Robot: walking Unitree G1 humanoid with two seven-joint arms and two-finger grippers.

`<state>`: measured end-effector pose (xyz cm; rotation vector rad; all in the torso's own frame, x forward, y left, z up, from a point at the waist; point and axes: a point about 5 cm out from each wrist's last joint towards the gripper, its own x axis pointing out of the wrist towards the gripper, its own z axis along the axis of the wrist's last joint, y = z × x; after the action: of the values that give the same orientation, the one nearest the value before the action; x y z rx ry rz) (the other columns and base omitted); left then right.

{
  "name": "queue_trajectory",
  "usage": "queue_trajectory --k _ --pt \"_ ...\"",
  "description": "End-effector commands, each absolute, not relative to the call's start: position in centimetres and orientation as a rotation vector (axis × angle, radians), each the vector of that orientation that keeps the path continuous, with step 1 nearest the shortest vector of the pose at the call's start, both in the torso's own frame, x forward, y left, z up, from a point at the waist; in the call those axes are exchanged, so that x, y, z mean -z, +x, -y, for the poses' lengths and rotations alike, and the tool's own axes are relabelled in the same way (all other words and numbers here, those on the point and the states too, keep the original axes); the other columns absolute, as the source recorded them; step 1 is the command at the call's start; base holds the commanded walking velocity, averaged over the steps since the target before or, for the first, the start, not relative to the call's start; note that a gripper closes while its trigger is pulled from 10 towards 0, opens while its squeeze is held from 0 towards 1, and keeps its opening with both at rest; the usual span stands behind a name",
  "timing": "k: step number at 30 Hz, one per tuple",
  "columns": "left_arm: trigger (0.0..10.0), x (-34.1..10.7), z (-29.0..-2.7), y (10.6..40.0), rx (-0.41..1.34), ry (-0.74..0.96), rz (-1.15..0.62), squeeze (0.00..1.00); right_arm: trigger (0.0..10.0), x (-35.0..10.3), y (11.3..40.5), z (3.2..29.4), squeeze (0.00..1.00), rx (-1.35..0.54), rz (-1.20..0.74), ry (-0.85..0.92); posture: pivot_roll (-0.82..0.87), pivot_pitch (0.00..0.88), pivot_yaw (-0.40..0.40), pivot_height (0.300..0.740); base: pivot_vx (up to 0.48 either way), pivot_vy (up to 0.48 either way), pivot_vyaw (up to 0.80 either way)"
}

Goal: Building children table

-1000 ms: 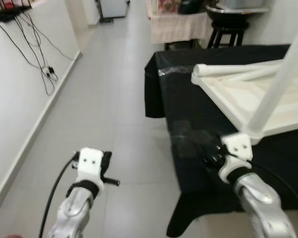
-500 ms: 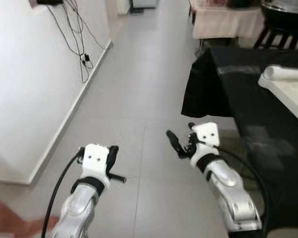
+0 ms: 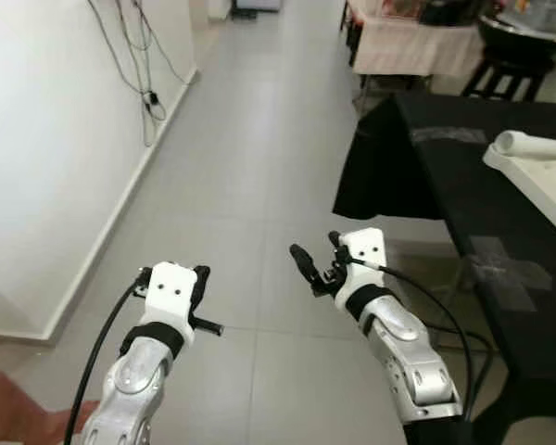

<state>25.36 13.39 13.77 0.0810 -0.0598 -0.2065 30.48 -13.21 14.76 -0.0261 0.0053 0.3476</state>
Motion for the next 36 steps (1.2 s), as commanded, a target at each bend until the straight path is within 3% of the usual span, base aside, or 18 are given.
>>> queue_trajectory --k 1,36 --pt "10.0 -13.56 -13.33 25.34 0.206 0.089 0.054 0.00 10.0 -14.49 30.49 13.33 0.00 -0.345 -0.013 -0.011 0.07 0.113 -0.028 0.740 0.247 0.000 0.00" --pt "10.0 -13.41 -13.38 25.40 0.212 0.080 0.054 0.00 10.0 -14.18 30.49 13.29 0.00 -0.358 -0.026 0.002 0.05 0.106 -0.020 0.740 0.249 0.000 0.00"
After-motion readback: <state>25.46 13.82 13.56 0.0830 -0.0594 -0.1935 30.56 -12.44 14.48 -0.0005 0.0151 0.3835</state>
